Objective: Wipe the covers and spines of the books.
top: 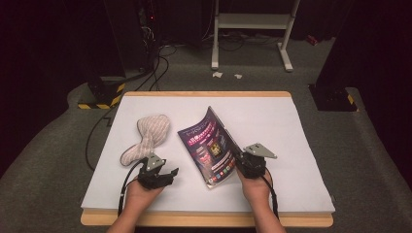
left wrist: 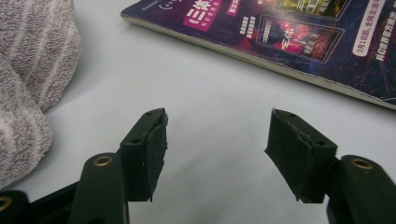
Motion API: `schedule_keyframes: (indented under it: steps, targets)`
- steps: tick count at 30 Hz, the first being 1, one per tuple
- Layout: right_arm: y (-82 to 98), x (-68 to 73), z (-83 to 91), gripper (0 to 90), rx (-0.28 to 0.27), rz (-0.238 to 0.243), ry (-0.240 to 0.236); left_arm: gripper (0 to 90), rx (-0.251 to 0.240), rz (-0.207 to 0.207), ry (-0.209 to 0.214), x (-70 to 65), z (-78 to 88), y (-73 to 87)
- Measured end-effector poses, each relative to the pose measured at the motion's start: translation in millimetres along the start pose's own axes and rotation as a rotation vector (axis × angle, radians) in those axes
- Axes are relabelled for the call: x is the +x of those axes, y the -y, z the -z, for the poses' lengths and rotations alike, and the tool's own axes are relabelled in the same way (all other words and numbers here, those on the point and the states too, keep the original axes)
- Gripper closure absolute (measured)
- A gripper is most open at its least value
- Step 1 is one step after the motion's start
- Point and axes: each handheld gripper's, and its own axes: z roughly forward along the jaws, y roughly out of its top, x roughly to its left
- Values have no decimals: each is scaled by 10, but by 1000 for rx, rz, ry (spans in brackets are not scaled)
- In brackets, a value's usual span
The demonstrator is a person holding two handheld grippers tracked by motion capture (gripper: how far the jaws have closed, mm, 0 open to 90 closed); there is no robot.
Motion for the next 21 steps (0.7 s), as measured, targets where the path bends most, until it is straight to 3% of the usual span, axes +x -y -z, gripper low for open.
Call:
schedule_keyframes:
  steps: [4,7,12,21]
  targets:
    - [-76,39,46,844,-31,14,-13,360,-20,49,48,73,24,2]
    - [-120,68,83,844,-55,21,-22,359,-45,46,47,85,62,-1]
    - [-203,143,156,845,-100,41,-30,334,-44,29,18,79,78,2]
    - [-353,253,284,846,-167,76,-37,321,-55,46,1,122,114,19]
